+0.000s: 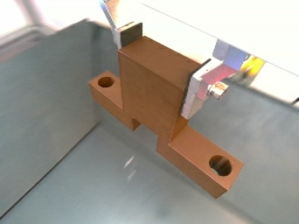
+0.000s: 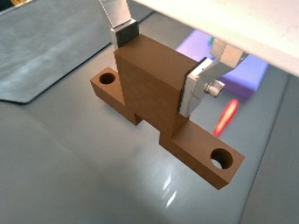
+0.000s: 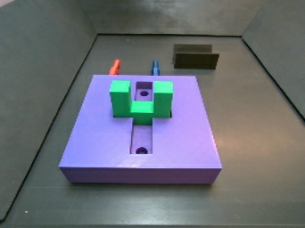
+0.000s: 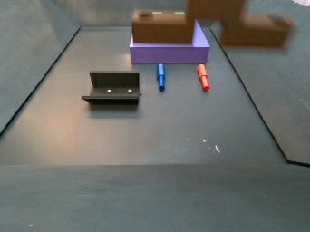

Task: Pick up the brown object. Move up. Move to above the board. Insert the brown object.
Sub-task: Move to above the board.

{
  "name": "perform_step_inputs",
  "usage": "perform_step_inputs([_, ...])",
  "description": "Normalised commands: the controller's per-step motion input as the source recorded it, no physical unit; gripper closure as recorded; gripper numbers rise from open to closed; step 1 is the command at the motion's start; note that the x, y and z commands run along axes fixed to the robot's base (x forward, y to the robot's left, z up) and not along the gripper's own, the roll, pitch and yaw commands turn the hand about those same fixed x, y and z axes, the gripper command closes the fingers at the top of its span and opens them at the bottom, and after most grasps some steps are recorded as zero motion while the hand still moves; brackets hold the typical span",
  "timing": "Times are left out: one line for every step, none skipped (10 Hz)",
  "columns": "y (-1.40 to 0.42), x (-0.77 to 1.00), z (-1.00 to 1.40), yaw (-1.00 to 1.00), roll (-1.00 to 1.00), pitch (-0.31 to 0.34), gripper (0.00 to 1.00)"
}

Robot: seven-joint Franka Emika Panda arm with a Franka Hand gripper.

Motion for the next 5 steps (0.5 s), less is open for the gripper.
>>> perform_step_inputs([-1.4,0.08,0.13,0.44,0.07,0.241,1.0])
perform_step_inputs([-1.4,0.07,0.13,0.27,0.02,0.122,1.0])
perform_step_inputs([-1.4,0.07,0.13,0.08,0.02,0.015,1.0])
perform_step_inputs([-1.4,0.07,0.14,0.04,0.01,-0.002,1.0])
perform_step_inputs([-1.4,0.07,0.14,0.02,0.0,0.002,1.0])
